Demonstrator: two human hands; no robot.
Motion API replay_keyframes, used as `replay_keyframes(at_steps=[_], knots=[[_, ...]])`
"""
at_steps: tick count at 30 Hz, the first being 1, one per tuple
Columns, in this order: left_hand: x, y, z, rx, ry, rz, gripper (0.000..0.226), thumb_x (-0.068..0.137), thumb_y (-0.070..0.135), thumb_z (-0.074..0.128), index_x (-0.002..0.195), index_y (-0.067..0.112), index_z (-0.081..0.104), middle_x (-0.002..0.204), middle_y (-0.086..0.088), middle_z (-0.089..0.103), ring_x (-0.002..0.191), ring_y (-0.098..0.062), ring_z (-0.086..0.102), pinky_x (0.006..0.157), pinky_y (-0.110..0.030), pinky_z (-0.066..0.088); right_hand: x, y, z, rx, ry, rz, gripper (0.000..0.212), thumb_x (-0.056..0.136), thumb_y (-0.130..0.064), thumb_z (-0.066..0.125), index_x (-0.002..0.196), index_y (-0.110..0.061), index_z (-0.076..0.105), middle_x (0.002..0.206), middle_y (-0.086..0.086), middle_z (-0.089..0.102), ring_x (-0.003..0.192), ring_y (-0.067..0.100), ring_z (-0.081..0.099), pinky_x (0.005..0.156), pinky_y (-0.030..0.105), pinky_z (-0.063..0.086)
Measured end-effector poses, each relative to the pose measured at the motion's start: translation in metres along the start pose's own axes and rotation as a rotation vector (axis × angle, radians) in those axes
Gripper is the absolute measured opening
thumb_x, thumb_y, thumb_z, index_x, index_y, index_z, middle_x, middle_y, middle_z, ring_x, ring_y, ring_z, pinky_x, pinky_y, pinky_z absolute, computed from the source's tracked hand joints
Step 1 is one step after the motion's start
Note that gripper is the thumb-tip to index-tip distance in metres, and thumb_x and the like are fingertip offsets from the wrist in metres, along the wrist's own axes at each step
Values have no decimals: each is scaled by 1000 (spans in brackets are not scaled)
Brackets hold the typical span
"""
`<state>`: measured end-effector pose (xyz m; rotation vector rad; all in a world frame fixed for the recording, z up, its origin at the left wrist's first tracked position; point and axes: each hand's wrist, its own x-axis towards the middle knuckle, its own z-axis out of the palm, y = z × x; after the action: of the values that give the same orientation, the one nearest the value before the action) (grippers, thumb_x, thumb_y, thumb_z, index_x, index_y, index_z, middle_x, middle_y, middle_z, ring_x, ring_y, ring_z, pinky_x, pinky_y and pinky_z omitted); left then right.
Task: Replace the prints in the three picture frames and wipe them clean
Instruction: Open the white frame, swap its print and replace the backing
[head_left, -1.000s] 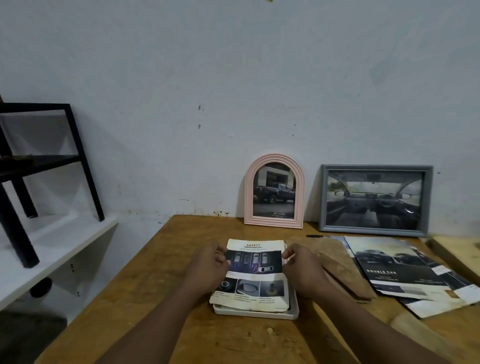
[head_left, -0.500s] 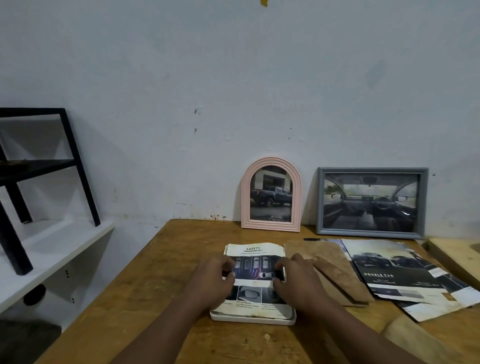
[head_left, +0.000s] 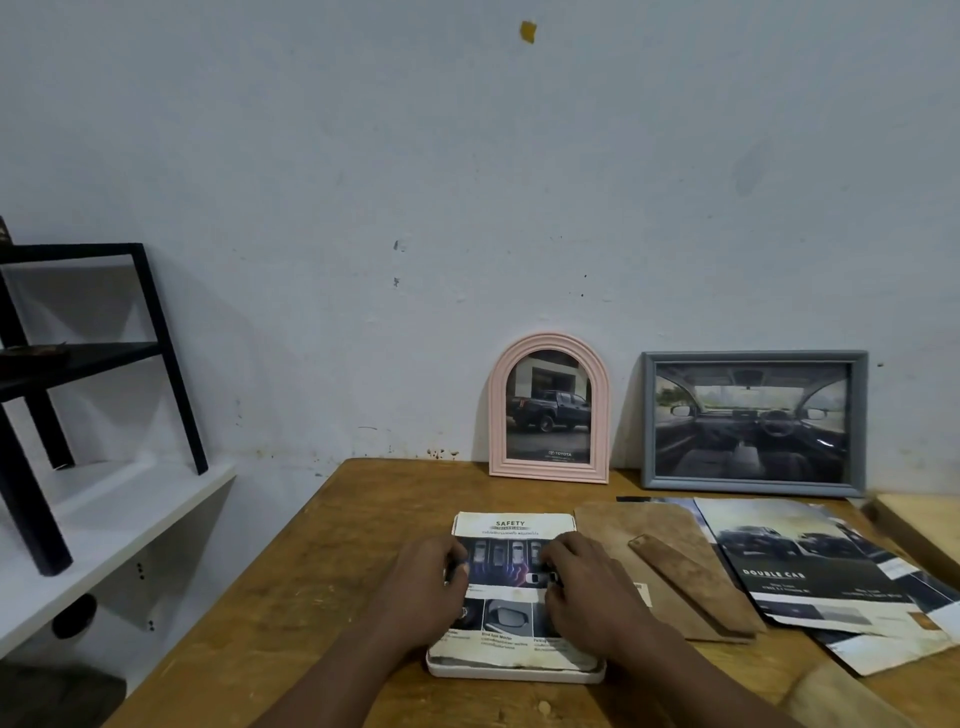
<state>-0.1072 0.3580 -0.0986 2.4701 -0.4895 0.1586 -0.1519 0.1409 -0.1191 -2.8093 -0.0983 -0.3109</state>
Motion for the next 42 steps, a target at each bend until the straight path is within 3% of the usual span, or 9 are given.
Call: replay_keyframes(at_steps=[11,15,21,24,29,31,35,39,42], knots=[[2,-7,-6,138,-109,110,23,97,30,65,119,30,68,124,12,60,99,-1,54,82,-16,49,9,5,11,-6,-10,-19,33,101,-41,41,130,-28,50,137,-6,46,123,15,41,98,32,39],[2,-16,-4,95,-82,95,17,94,33,67,110,38,64,123,16,54,106,-3,53,91,-25,53,13,5,9,-15,-13,-6,35,102,-47,38,132,-31,47,144,-6,40,131,14,36,105,35,38],[0,-24,-5,159,-79,119,19,96,35,64,114,35,68,116,16,58,101,-4,56,89,-31,55,13,-6,13,-89,-137,17,56,102,-59,21,150,-32,30,165,-1,17,153,25,7,120,50,16],[-1,-23,-7,260,-115,181,26,98,39,58,122,33,68,123,17,59,106,-5,55,91,-32,53,10,-6,18,-100,-131,27,78,89,-73,-3,149,-33,28,164,-1,18,153,27,6,120,51,17],[-1,-19,-10,335,-134,240,31,102,35,50,127,30,67,129,16,62,111,-7,57,93,-30,51,10,-6,20,-85,-115,30,103,70,-77,-22,149,-33,29,163,-1,20,153,26,6,120,50,17],[0,-19,-11,354,-155,246,33,103,33,49,131,30,65,133,14,60,115,-9,56,95,-32,51,10,-5,20,-55,-128,39,98,74,-74,-18,149,-34,30,164,-2,19,154,24,5,120,49,15],[0,-21,-9,371,-168,225,37,103,37,51,138,31,58,141,14,50,121,-10,52,99,-33,50,15,1,16,16,-184,51,52,104,-56,19,151,-35,31,167,-3,15,155,20,0,121,49,9],[3,-31,-8,237,-167,152,39,100,37,58,138,32,54,140,14,48,121,-6,48,101,-29,48,12,6,14,9,-239,18,58,102,-60,26,155,-35,23,168,-5,7,155,19,-7,122,50,3],[4,-35,-11,125,-174,76,32,97,32,62,129,34,57,128,12,57,109,-6,55,89,-26,52,8,7,15,-36,-224,-12,61,101,-62,22,156,-36,18,168,-6,5,155,20,-8,122,50,3]])
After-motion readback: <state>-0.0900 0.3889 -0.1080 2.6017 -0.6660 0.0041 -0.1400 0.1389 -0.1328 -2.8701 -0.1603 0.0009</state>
